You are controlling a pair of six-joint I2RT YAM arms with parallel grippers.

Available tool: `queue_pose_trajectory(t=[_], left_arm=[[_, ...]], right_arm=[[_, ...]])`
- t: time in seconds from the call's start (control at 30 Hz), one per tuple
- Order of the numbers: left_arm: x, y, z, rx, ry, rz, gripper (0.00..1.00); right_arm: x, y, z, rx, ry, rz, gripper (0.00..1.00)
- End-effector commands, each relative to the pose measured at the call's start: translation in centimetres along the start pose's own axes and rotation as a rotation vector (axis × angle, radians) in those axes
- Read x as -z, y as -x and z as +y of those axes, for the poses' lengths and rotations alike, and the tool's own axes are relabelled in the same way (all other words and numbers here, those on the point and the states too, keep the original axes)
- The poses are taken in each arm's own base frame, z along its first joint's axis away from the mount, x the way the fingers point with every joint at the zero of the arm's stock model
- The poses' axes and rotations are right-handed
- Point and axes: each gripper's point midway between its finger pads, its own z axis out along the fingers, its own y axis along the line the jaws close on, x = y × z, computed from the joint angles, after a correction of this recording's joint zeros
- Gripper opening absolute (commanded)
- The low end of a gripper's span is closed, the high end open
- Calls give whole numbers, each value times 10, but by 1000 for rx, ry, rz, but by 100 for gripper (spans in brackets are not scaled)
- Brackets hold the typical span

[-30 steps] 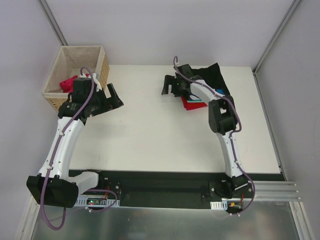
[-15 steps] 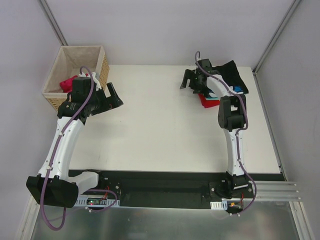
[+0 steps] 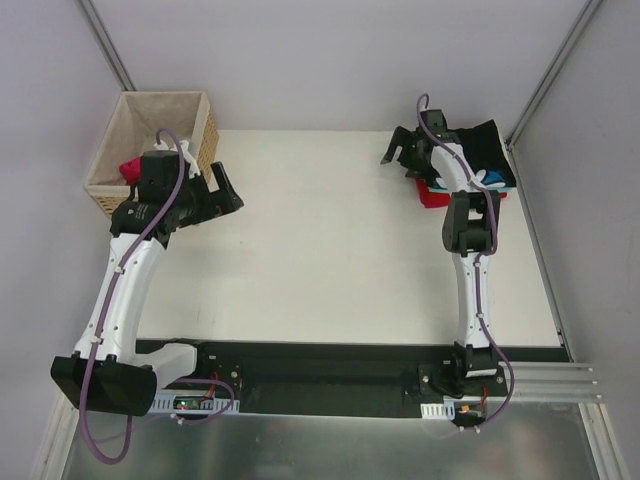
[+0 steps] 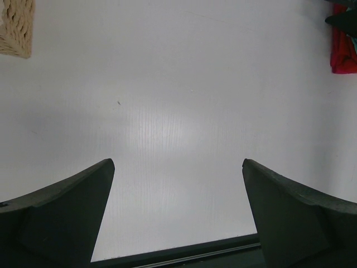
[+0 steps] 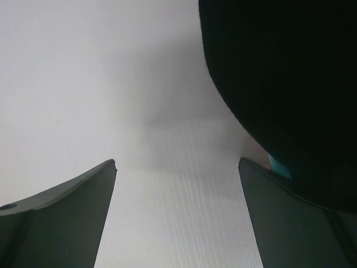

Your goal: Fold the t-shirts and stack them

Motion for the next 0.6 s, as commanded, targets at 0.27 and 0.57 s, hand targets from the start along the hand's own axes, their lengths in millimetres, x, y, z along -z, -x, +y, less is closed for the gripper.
queue_pose_trajectory(t=[0.27, 0.57], left_arm=[[20, 14, -14, -32, -32, -51, 99], [38, 5, -20, -28, -76, -78, 99]], right_arm=[[26, 7, -23, -53, -38, -16, 96], [123, 14, 70, 138, 57, -115, 96]])
